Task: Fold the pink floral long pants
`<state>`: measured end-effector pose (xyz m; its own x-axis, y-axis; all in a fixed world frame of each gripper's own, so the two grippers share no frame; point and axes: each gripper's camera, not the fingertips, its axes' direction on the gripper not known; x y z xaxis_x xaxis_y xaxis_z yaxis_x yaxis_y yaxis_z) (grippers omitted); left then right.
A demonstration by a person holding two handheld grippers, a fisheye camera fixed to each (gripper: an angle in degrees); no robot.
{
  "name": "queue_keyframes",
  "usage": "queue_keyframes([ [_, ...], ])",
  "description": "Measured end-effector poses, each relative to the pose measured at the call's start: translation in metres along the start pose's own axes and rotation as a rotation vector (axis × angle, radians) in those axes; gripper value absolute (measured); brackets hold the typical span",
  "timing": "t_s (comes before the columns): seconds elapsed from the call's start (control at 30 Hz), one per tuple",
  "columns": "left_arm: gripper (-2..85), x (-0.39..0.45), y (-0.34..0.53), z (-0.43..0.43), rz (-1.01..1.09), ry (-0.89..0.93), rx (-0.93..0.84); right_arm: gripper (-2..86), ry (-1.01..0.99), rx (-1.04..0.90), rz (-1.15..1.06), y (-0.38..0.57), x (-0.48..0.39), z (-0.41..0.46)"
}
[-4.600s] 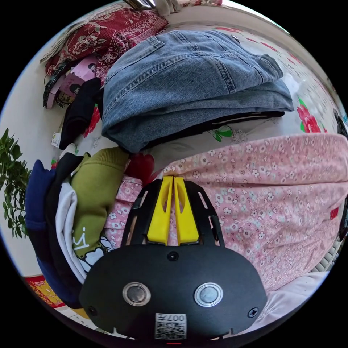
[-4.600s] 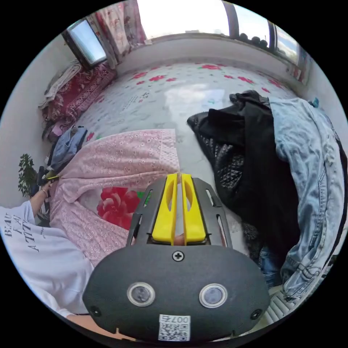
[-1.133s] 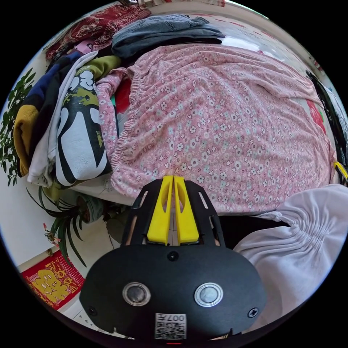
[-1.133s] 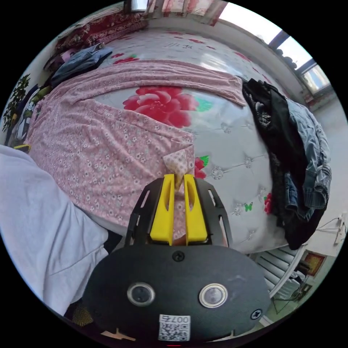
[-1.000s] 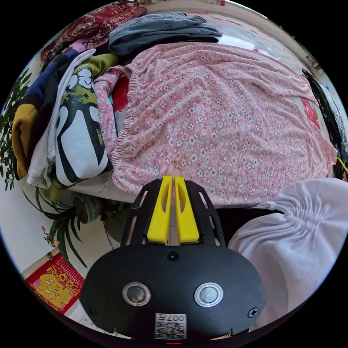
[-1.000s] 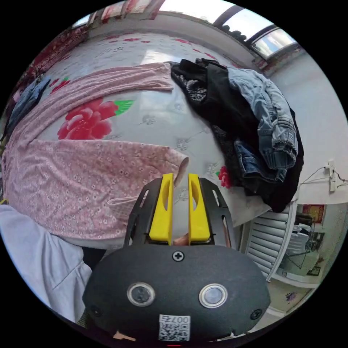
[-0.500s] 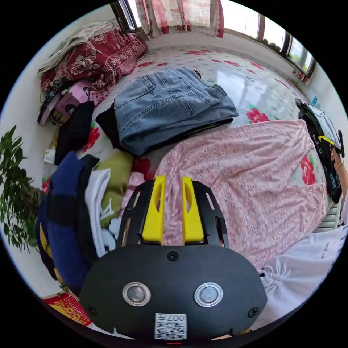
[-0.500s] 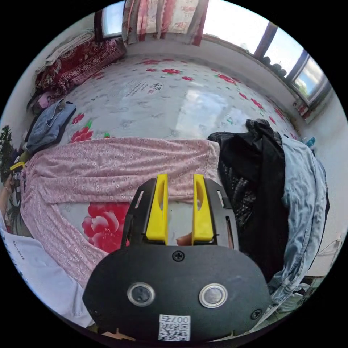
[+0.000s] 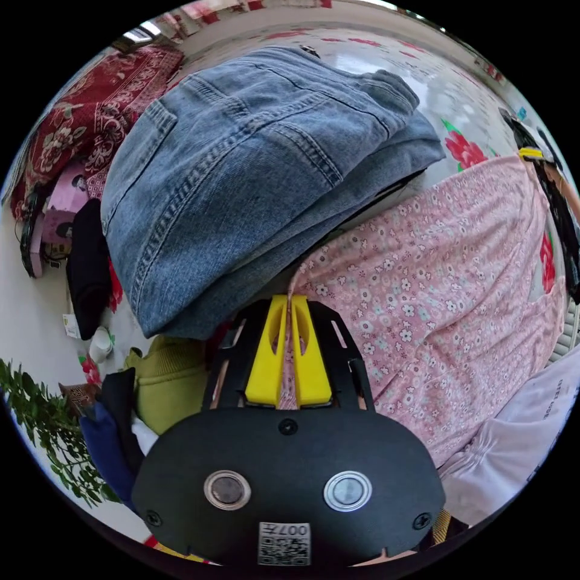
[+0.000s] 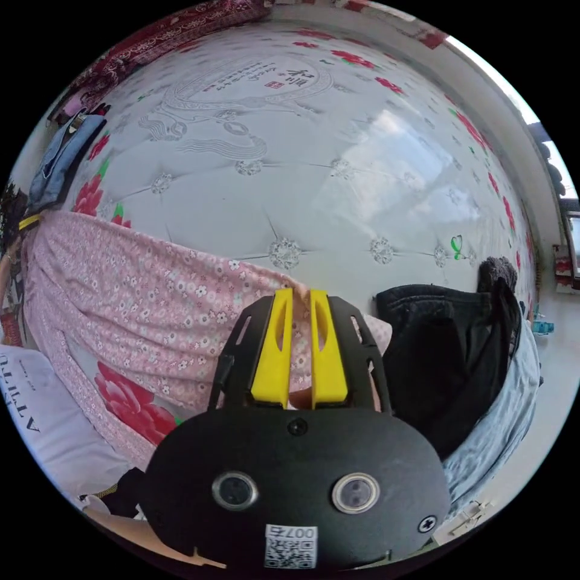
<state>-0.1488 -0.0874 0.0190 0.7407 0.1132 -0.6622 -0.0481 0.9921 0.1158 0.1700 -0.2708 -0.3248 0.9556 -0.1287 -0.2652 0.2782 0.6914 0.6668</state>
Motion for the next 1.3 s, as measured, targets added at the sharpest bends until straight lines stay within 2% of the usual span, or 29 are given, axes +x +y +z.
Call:
queue_keyframes([
  [0.1,-0.9,-0.015,0.009,-0.004,-0.060,0.061,0.028,0.9,0.009,0.028,0.031,0.013,0.002,-0.012],
  [0.3,-1.0,-0.043,0.067,-0.080,-0.178,0.167,0.279,-0.2,0.027,0.391,0.121,0.110,0.008,-0.110],
  [0.5,-1.0,-0.025,0.171,-0.183,-0.105,0.163,0.528,-0.2,0.146,0.606,0.159,0.272,-0.030,-0.193],
  [0.6,-1.0,0.005,0.234,-0.211,-0.047,0.146,0.580,-0.2,0.163,0.666,0.239,0.375,-0.058,-0.208],
  [0.7,-1.0,0.043,0.292,-0.206,-0.034,0.133,0.532,-0.2,0.130,0.652,0.356,0.475,-0.089,-0.190],
  [0.8,-1.0,0.080,0.329,-0.158,-0.089,0.156,0.399,0.0,0.008,0.506,0.522,0.551,-0.110,-0.123],
  [0.87,-1.0,0.099,0.340,-0.114,-0.117,0.195,0.303,0.4,-0.097,0.318,0.654,0.591,-0.120,-0.052],
  [0.93,-1.0,0.113,0.342,-0.071,-0.125,0.211,0.198,1.0,-0.104,0.217,0.750,0.611,-0.121,-0.021],
  [1.0,-1.0,0.125,0.334,-0.035,-0.090,0.182,0.075,2.4,-0.109,0.241,0.801,0.626,-0.117,-0.021],
  [1.17,-1.0,0.132,0.311,-0.042,0.005,0.108,0.081,7.1,-0.168,0.433,0.864,0.638,-0.079,-0.045],
  [1.3,-1.0,0.132,0.302,-0.052,0.023,0.096,0.101,7.4,-0.226,0.382,0.869,0.612,-0.053,-0.024],
])
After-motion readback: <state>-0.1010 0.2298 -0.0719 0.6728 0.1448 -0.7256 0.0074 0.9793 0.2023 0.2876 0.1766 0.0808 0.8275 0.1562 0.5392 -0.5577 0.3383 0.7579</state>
